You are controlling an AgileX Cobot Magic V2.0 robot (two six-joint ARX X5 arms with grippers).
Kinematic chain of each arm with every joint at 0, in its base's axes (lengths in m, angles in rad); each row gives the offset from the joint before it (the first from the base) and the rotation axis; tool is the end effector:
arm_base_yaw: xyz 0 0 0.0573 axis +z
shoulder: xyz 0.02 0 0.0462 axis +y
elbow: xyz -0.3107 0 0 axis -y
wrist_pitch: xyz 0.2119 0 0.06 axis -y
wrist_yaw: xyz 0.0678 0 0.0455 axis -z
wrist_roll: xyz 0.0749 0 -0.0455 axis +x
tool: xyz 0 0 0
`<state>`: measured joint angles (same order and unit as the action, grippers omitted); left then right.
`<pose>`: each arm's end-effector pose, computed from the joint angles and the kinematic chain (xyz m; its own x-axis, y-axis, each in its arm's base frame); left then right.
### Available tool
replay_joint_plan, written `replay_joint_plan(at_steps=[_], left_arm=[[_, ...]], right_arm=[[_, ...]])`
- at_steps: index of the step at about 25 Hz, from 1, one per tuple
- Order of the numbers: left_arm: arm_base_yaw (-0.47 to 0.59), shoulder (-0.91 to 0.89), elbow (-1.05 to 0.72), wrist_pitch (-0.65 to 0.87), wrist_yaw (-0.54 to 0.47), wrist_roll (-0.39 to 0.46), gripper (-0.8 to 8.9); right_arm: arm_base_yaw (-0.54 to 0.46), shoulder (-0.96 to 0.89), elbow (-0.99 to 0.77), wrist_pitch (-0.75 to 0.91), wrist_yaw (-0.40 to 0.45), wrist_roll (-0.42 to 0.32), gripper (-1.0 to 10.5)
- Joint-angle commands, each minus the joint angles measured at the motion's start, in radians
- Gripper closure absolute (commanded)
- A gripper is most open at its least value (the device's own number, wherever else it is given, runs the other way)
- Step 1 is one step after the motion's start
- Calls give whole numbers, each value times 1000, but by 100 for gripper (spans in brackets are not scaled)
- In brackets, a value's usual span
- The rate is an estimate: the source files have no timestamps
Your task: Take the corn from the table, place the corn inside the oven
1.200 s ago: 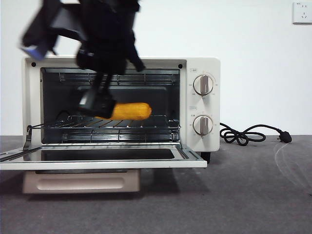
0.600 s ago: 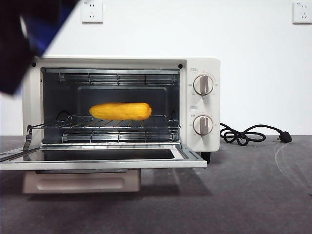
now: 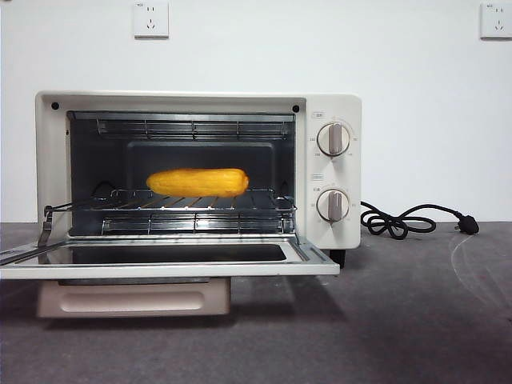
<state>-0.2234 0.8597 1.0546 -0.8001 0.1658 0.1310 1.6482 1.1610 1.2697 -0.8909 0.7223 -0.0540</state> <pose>0.1240 -0.0409 0.3582 0.7544 -0.3406 -0.5611 0.4203 0.9073 0.0143 0.0348 0.1916 0.3837 0.6180 0.5818 -0.5288 -0.7802 0.3710 -0.5036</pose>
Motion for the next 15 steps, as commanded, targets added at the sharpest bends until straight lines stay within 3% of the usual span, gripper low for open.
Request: replay_joint_plan(at_steps=[1,4,7,15], left_arm=[[189,36,0,-28,256,5,822],[333,72,0,-69,394,3,822],[422,97,-16,-82,470,-20,822],[496,171,-197,-60,482,-22,822]], right_arm=[[0,-118,5,9,3,51,962],[-13,-216,5,26,3,52,963],[-40,-293,5,38,0,55,963],[-142,-377,20,32,-155,54,963]])
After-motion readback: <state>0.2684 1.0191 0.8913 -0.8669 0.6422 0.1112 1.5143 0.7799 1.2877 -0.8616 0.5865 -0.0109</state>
